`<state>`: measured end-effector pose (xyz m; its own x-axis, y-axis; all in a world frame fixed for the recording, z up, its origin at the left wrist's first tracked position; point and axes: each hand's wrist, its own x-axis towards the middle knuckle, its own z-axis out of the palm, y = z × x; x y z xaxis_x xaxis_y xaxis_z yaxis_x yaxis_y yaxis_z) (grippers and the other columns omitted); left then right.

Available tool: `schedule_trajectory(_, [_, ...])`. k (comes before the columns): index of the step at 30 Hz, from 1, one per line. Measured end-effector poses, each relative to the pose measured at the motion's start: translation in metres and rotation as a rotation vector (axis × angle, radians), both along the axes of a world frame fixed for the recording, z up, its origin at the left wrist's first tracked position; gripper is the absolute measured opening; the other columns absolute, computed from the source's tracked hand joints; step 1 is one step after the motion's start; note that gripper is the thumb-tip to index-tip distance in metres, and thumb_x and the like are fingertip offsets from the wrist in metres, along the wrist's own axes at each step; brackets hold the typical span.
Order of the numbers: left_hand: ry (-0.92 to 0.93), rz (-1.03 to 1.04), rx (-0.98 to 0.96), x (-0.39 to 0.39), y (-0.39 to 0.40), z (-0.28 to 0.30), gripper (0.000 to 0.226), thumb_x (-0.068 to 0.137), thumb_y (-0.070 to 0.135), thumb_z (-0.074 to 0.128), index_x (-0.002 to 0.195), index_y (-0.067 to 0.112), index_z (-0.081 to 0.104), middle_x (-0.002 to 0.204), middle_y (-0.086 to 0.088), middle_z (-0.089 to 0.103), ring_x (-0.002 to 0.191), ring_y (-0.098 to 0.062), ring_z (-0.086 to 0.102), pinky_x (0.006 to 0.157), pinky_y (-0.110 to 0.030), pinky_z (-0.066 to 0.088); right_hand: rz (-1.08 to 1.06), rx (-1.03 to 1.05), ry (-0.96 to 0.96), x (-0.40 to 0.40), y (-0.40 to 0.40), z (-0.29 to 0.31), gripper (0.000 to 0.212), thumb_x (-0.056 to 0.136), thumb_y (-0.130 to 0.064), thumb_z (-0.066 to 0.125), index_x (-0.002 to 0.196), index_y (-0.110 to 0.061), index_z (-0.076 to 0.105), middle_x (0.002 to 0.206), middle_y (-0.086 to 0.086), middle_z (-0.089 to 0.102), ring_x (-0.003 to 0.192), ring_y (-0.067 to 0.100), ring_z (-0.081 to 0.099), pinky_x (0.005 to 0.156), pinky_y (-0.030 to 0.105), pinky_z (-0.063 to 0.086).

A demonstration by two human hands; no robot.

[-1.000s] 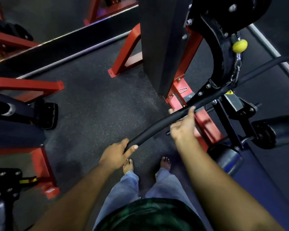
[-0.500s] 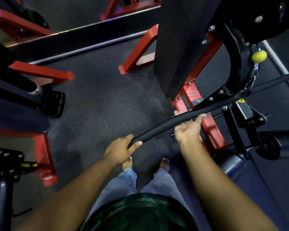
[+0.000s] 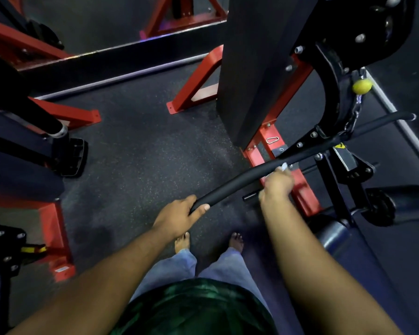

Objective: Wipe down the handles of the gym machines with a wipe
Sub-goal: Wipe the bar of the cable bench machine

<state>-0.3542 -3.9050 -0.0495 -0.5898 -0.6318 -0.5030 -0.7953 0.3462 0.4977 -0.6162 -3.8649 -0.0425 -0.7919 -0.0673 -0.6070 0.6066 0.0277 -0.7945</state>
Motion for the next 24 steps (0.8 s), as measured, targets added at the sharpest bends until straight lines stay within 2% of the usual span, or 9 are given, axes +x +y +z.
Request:
schedule_trajectory(2, [0.001, 0.004, 0.001, -0.001, 0.003, 0.001, 0.046, 0.099, 0.069, 0.037, 0.099, 0.025, 0.05, 0.071, 0.004, 0.056, 0.063, -0.01, 0.056, 0.054, -0.034, 0.039, 0.082, 0.186, 0.166, -0.018, 0.001, -0.011, 0.031, 0.109, -0.018, 0.042, 0.134, -0.011, 0.058, 0.119, 0.005, 0.065, 0.105, 0.015, 0.059, 0.082, 0.017, 0.048])
schedule_trajectory(4, [0.002, 0.01, -0.012, -0.001, 0.004, 0.003, 0.049, 0.099, 0.07, 0.037, 0.098, 0.023, 0.051, 0.071, 0.003, 0.059, 0.063, -0.013, 0.057, 0.055, -0.034, 0.039, 0.309, 0.381, 0.429, -0.01, 0.012, -0.023, 0.044, 0.108, -0.014, 0.039, 0.151, -0.007, 0.044, 0.149, 0.017, 0.051, 0.136, 0.024, 0.05, 0.11, 0.017, 0.033])
schedule_trajectory(5, [0.005, 0.014, -0.015, -0.001, 0.004, 0.004, 0.05, 0.098, 0.071, 0.036, 0.097, 0.024, 0.05, 0.071, 0.003, 0.059, 0.063, -0.013, 0.057, 0.055, -0.034, 0.039, 0.422, 0.44, 0.57, 0.002, 0.02, -0.03, 0.047, 0.107, -0.009, 0.038, 0.153, -0.005, 0.04, 0.157, 0.019, 0.041, 0.145, 0.026, 0.039, 0.117, 0.018, 0.023])
schedule_trajectory(9, [0.008, 0.021, -0.014, -0.001, -0.004, 0.008, 0.051, 0.094, 0.076, 0.032, 0.094, 0.027, 0.047, 0.07, 0.004, 0.057, 0.064, -0.015, 0.057, 0.057, -0.035, 0.037, 0.839, 0.434, 0.924, 0.051, 0.05, -0.038, 0.046, 0.107, -0.012, 0.033, 0.152, -0.011, 0.044, 0.164, 0.013, 0.03, 0.155, 0.028, 0.019, 0.127, 0.04, 0.011])
schedule_trajectory(13, [0.019, 0.03, 0.001, -0.001, -0.007, 0.01, 0.048, 0.096, 0.073, 0.036, 0.092, 0.027, 0.047, 0.068, 0.004, 0.056, 0.061, -0.014, 0.056, 0.053, -0.034, 0.035, 1.185, 0.546, 1.23, 0.011, 0.056, -0.028, 0.055, 0.091, -0.004, 0.043, 0.142, -0.02, 0.057, 0.155, 0.002, 0.048, 0.152, 0.025, 0.03, 0.124, 0.052, 0.013])
schedule_trajectory(15, [0.019, 0.032, 0.004, -0.001, -0.007, 0.01, 0.047, 0.096, 0.073, 0.037, 0.09, 0.028, 0.046, 0.068, 0.002, 0.058, 0.062, -0.016, 0.058, 0.054, -0.035, 0.04, 1.122, 0.716, 1.187, -0.036, 0.049, -0.027, 0.049, 0.092, -0.002, 0.049, 0.137, -0.018, 0.06, 0.15, 0.004, 0.053, 0.15, 0.028, 0.033, 0.122, 0.058, 0.018])
schedule_trajectory(18, [0.007, 0.033, -0.008, -0.001, -0.005, 0.011, 0.05, 0.095, 0.075, 0.036, 0.093, 0.027, 0.049, 0.07, 0.0, 0.06, 0.064, -0.016, 0.06, 0.057, -0.038, 0.046, 0.952, 0.847, 0.951, -0.107, 0.044, -0.023, 0.041, 0.099, -0.004, 0.044, 0.133, -0.02, 0.063, 0.152, 0.005, 0.052, 0.151, 0.032, 0.03, 0.119, 0.063, 0.021])
schedule_trajectory(22, [-0.007, 0.036, -0.012, -0.002, -0.003, 0.01, 0.052, 0.095, 0.075, 0.036, 0.104, 0.027, 0.053, 0.071, 0.003, 0.059, 0.065, -0.012, 0.059, 0.056, -0.034, 0.042, 0.919, 0.63, 0.957, -0.083, 0.04, -0.023, 0.038, 0.098, 0.002, 0.043, 0.126, -0.009, 0.065, 0.144, 0.018, 0.056, 0.141, 0.04, 0.043, 0.116, 0.043, 0.029])
schedule_trajectory(24, [-0.028, 0.034, -0.008, -0.002, -0.004, 0.009, 0.052, 0.095, 0.075, 0.035, 0.108, 0.027, 0.053, 0.071, 0.004, 0.056, 0.064, -0.01, 0.057, 0.054, -0.032, 0.039, 0.992, 0.505, 1.001, -0.034, 0.041, -0.025, 0.032, 0.101, -0.006, 0.044, 0.125, -0.012, 0.064, 0.146, 0.013, 0.056, 0.148, 0.029, 0.035, 0.12, 0.037, 0.017])
